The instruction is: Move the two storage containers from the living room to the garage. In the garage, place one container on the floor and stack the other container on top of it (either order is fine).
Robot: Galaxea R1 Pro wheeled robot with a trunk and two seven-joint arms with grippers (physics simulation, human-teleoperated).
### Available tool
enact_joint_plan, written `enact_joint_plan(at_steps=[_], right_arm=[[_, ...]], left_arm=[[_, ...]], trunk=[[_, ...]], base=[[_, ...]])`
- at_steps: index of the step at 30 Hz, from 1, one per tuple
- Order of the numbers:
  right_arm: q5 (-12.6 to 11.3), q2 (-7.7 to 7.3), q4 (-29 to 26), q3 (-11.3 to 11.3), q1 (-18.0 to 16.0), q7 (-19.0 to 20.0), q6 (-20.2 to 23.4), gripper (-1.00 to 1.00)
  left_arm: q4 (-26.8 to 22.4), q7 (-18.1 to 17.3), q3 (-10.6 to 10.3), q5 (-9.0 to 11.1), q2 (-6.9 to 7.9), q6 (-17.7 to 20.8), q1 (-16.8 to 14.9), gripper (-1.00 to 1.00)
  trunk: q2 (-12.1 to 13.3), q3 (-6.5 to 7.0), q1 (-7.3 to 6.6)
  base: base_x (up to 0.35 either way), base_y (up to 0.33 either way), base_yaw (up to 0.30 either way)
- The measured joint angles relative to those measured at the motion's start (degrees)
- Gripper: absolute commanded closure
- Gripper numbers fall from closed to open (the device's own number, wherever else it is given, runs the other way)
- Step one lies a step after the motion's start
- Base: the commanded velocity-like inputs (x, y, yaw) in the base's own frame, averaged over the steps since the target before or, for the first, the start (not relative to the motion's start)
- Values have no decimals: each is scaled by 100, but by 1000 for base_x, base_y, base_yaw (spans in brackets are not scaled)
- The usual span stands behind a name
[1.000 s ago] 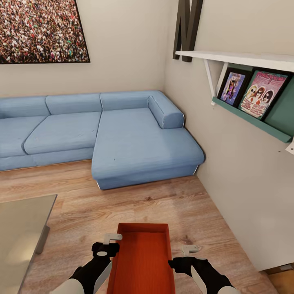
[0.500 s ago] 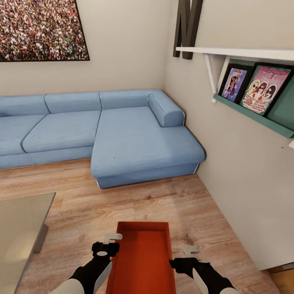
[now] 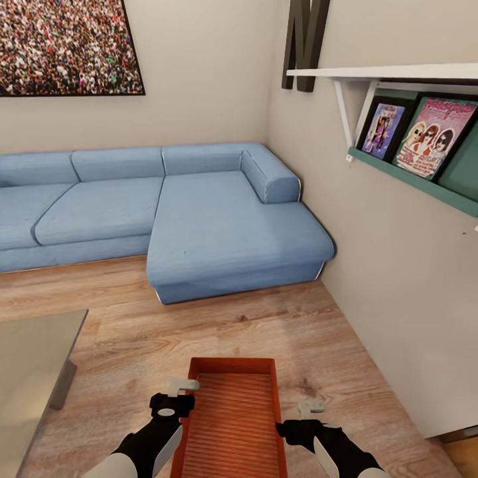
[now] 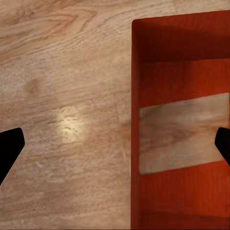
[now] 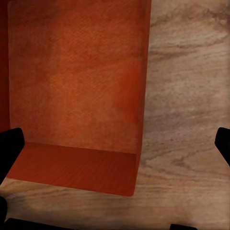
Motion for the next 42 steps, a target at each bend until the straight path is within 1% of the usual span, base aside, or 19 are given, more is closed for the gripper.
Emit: enact_joint_plan(at_steps=[42], right_arm=[[5,0,0,0,0,1,0,-100]], left_arm=[[0,-1,0,0,0,0,0,-100]], trunk=[[-1685,-754,923]], base=[[0,0,0]])
